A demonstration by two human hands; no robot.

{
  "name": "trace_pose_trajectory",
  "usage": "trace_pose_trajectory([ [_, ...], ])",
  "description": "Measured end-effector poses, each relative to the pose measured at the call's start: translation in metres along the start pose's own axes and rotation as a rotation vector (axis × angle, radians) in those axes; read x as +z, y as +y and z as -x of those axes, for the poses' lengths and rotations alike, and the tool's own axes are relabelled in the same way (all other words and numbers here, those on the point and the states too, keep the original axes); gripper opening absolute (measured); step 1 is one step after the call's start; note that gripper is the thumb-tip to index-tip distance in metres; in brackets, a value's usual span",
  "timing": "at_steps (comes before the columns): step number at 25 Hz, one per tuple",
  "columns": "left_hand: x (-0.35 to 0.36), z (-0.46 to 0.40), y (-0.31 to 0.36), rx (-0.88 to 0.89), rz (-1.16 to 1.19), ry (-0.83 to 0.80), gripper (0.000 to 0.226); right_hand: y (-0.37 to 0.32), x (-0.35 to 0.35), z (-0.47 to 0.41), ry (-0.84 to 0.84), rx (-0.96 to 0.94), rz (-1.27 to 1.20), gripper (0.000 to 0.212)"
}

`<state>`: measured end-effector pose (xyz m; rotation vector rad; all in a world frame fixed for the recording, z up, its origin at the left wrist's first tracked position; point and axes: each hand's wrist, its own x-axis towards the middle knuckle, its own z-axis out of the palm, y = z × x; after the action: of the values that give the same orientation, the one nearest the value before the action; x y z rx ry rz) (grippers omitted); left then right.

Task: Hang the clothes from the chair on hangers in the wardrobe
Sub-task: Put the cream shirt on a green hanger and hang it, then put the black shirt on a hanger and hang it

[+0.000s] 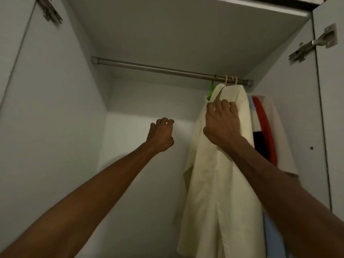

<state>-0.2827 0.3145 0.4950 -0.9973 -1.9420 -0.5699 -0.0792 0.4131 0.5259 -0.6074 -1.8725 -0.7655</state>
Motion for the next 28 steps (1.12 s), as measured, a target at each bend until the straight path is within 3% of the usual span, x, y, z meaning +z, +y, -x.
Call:
trace_pose_trajectory([
  [14, -0.115, 0.281, -0.070, -0.258, -0.202, -0.194, 0.070, -0.141, -0.037, 0.153, -0.194, -0.087, -0.477, 0.060],
  [28, -0.206, 0.525, -0.036, -0.538, -0.408, -0.276, 0.071, -0.270, -0.100, 0.330, -0.372, -0.342, -0.962, 0.065],
])
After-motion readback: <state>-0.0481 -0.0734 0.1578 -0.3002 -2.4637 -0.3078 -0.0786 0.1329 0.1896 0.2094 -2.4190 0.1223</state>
